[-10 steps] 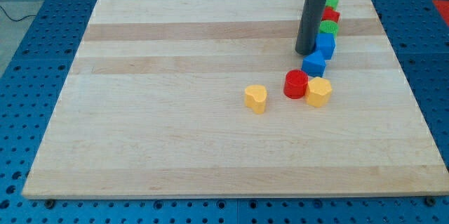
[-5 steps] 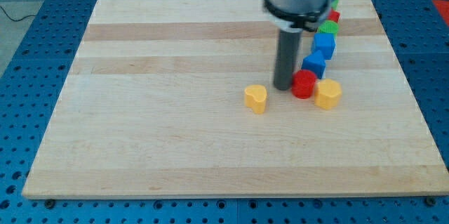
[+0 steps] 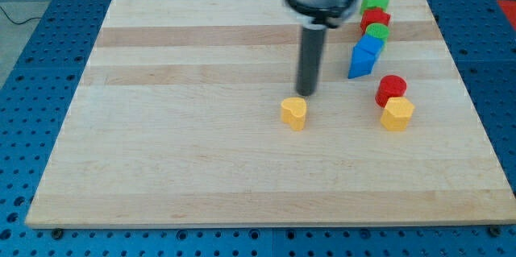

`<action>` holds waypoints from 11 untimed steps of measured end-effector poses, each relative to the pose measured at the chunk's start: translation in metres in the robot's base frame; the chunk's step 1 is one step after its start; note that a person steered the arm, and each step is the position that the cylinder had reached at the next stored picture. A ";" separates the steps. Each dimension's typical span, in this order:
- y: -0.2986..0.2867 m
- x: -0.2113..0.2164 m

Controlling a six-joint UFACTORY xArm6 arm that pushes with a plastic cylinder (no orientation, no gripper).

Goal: Adjust group of blue blocks at the bottom of green circle

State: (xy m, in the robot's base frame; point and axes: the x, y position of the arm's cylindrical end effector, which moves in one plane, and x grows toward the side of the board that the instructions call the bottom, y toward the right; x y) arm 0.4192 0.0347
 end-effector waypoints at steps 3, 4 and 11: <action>0.003 -0.060; 0.020 -0.052; 0.068 -0.049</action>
